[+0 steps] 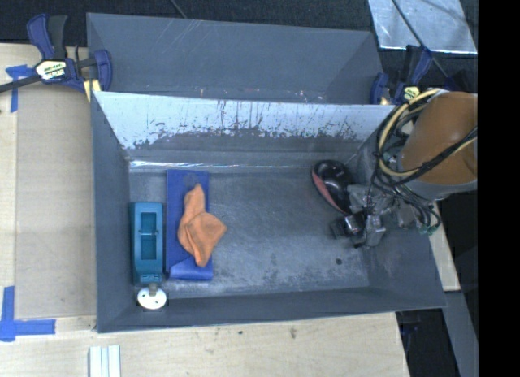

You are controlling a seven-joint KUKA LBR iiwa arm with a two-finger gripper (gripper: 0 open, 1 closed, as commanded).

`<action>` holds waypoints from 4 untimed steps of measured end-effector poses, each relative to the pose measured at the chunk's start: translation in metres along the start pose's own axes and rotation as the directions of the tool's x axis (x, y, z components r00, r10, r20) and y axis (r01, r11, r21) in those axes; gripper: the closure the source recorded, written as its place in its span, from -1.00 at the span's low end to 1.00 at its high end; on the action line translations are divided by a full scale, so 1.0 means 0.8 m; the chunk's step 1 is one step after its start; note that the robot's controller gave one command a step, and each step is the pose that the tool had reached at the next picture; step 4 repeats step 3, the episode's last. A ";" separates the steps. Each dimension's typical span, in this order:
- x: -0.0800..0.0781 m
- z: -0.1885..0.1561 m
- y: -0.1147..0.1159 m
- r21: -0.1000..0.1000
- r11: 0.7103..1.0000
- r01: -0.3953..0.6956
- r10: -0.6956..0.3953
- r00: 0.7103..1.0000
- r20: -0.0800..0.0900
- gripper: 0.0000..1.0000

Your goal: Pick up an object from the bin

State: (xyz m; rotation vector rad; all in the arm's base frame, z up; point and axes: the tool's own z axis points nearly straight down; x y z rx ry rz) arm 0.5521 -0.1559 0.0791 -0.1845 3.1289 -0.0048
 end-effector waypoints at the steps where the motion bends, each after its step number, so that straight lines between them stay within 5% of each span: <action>1: 0.000 0.000 0.000 0.000 1.000 0.001 -0.001 1.000 0.000 1.00; 2: -0.002 -0.219 0.016 0.000 1.000 0.007 -0.007 1.000 0.003 1.00; 4: -0.001 -0.217 0.016 -0.001 1.000 0.007 -0.007 1.000 -0.001 1.00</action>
Offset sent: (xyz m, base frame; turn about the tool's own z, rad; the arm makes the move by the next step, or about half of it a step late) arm -0.0034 0.0143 0.1718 -0.0069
